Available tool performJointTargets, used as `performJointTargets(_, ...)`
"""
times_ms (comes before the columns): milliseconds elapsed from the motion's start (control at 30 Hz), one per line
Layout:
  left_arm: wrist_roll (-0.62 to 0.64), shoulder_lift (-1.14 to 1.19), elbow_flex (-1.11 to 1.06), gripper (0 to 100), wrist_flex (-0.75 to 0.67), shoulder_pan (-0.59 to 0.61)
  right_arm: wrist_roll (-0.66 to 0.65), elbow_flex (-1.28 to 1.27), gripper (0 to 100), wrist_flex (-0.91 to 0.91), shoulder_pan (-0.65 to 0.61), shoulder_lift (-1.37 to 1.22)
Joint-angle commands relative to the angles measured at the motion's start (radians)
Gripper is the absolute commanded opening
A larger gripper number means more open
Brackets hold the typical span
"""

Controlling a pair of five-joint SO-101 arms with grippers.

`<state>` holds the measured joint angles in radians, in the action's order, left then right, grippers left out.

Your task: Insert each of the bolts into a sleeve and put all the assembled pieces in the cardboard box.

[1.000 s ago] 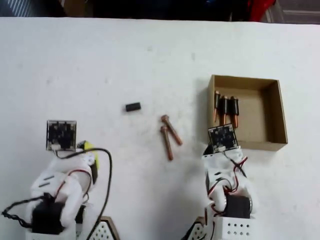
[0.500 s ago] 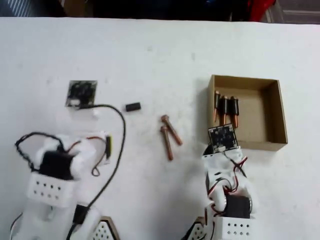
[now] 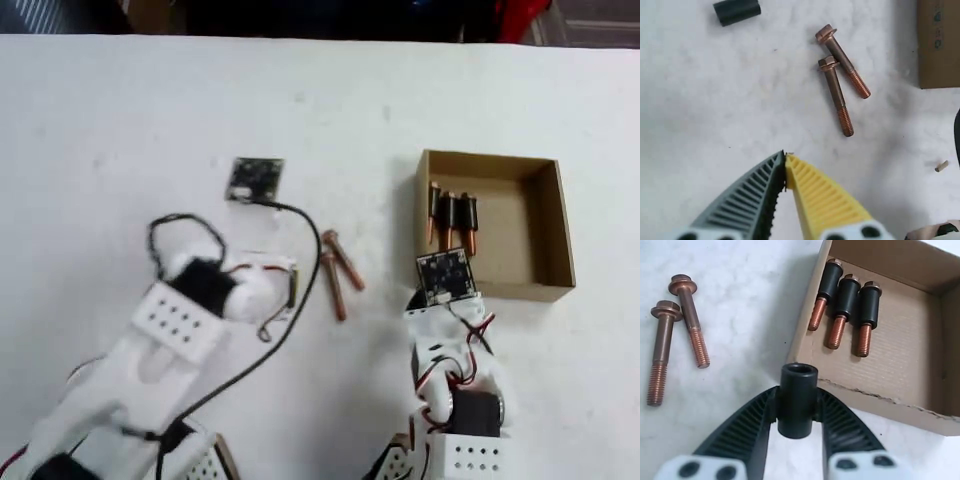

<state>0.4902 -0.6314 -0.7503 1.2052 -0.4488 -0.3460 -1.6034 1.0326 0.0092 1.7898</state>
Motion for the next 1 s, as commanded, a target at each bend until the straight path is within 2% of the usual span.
performJointTargets(0,0.071,0.110,0.057,2,-0.123,-0.053,0.000,0.011,4.5,-0.025,0.012,0.012)
performJointTargets(300,0.100,0.360,0.057,2,-0.384,-0.085,0.000,0.011,4.5,-0.025,0.013,0.013)
performJointTargets(400,0.141,0.435,0.078,6,-0.450,-0.077,0.000,0.011,4.5,-0.025,0.013,0.013)
performJointTargets(533,0.150,0.530,0.150,20,-0.456,-0.070,0.000,0.011,4.6,-0.025,0.013,0.013)
performJointTargets(600,0.169,0.579,0.180,23,-0.456,-0.071,0.000,0.011,4.6,-0.025,0.013,0.013)
performJointTargets(967,0.245,0.773,0.296,24,-0.456,0.012,0.000,0.011,4.6,-0.025,0.013,0.013)
